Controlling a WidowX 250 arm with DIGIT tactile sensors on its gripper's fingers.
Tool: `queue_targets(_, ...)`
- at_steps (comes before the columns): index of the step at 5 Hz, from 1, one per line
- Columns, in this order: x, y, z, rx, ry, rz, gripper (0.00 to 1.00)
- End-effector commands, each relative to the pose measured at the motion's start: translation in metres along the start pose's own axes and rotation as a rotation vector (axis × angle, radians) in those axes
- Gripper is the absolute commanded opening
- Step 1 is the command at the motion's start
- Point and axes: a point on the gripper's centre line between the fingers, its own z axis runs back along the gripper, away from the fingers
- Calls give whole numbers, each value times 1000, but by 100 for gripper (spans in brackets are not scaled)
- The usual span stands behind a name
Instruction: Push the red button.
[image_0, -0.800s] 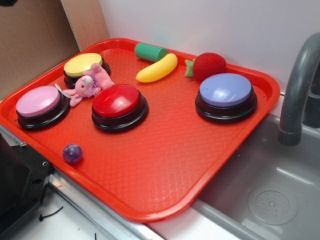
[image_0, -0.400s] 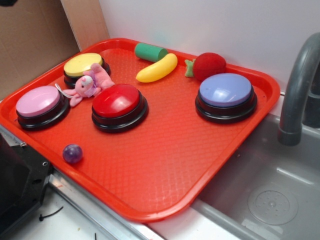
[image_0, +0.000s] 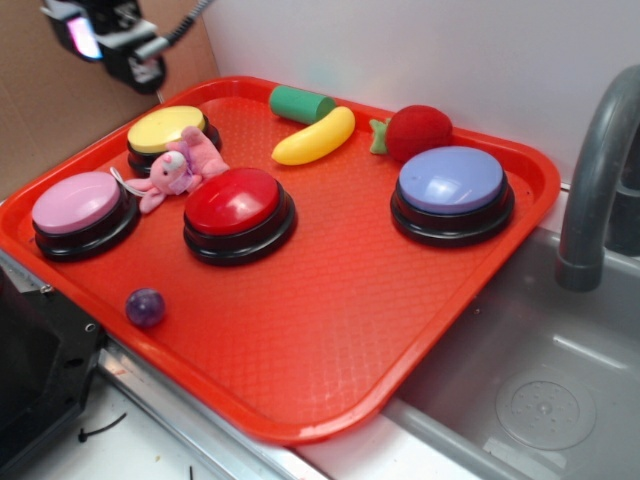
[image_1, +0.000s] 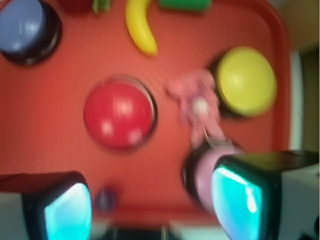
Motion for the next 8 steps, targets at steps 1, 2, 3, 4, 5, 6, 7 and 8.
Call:
queue_targets(1,24,-7,-54,6,-33,-132,100)
queue_targets(2,25,-11,-71,32,17,-161,100)
queue_targets(3,20,-14,-80,21,46,-164,100)
queue_targets(4,17,-13,-82,20,68,-151,100)
queue_targets(5,20,-14,-61,62,64,-141,100)
queue_targets(6,23,-14,-37,103,42,-116,100)
queue_targets(7,23,-8,-22,103,62,-77,100)
queue_targets(8,22,-4,-13,76,40,-62,100)
